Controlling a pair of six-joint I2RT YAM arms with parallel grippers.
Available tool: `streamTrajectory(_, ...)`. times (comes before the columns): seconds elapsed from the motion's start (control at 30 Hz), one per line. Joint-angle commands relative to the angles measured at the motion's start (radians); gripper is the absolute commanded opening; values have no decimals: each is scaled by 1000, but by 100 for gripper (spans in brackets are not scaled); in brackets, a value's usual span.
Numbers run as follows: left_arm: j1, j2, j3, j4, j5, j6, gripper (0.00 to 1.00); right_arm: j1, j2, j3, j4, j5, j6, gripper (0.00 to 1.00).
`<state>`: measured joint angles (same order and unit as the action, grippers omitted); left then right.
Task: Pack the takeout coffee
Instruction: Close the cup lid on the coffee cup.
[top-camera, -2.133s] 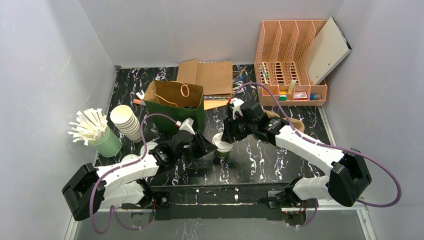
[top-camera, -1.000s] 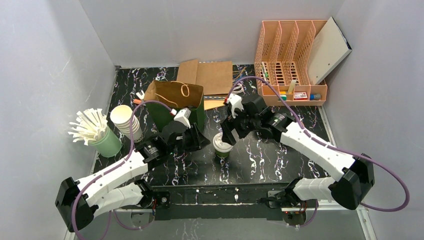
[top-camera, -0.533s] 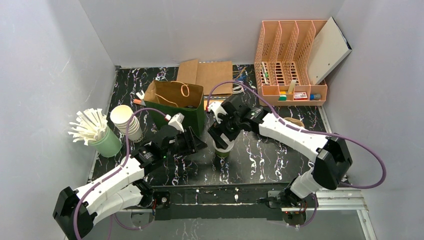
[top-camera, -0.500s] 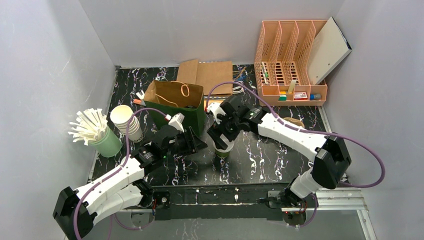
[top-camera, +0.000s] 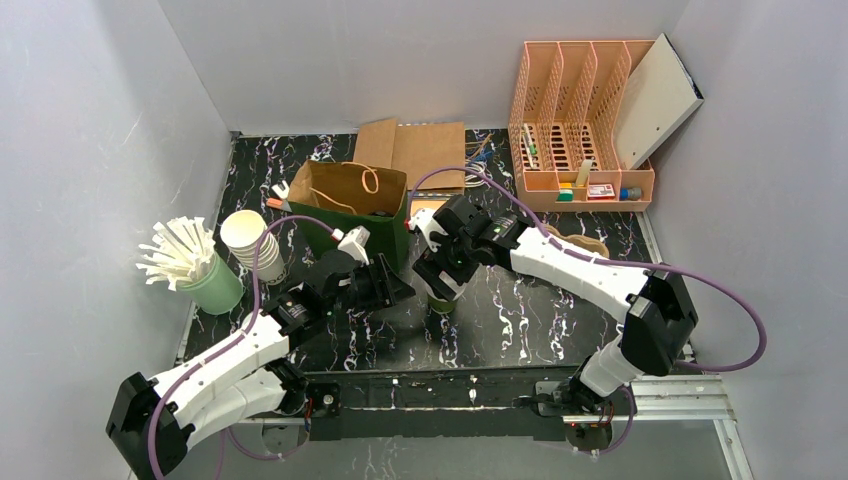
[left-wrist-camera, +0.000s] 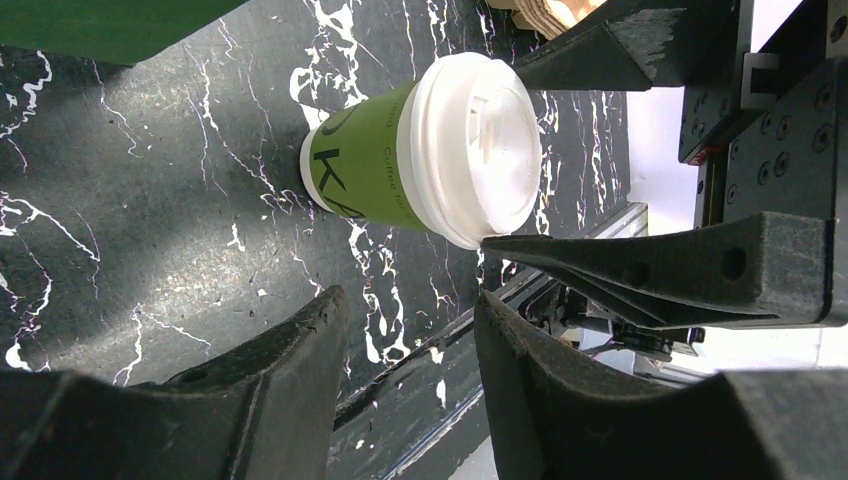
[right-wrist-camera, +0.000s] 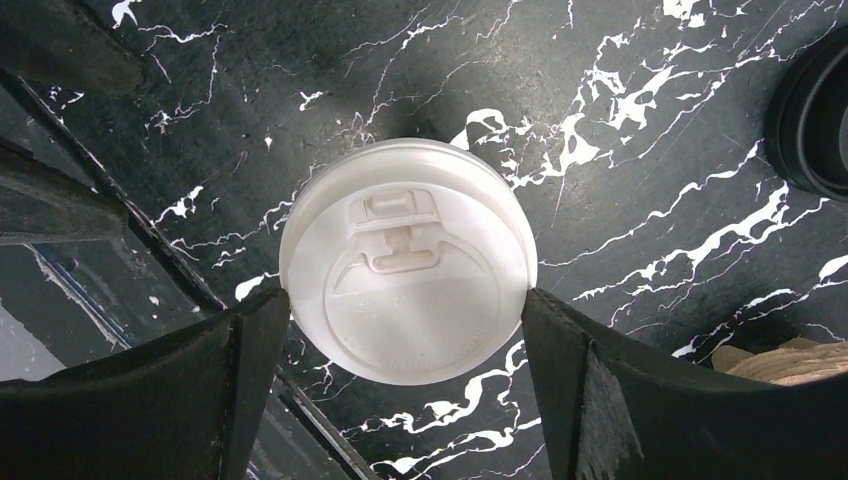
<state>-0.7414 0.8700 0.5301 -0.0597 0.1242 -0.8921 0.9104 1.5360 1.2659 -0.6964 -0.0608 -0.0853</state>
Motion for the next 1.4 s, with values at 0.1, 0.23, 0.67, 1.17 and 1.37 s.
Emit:
streamTrajectory(0.1,6,-3,-11,-5,14,17,47,5,9,46,-17,4,13,93)
streamTrajectory(0.23,7,2,-10,-7,10,21,47,12,20,59,-20,36,28,90)
streamTrajectory(0.67,7,45,-50,51,17,12,46,55,49,37,-24,144,50,86)
streamTrajectory(1.17,19,110,-130,261,19,-13,44,71,108,51,-82,149,51,86)
streamTrajectory(1.37,22,108,-181,420,-10,-61,42,71,115,55,-102,132,61,86)
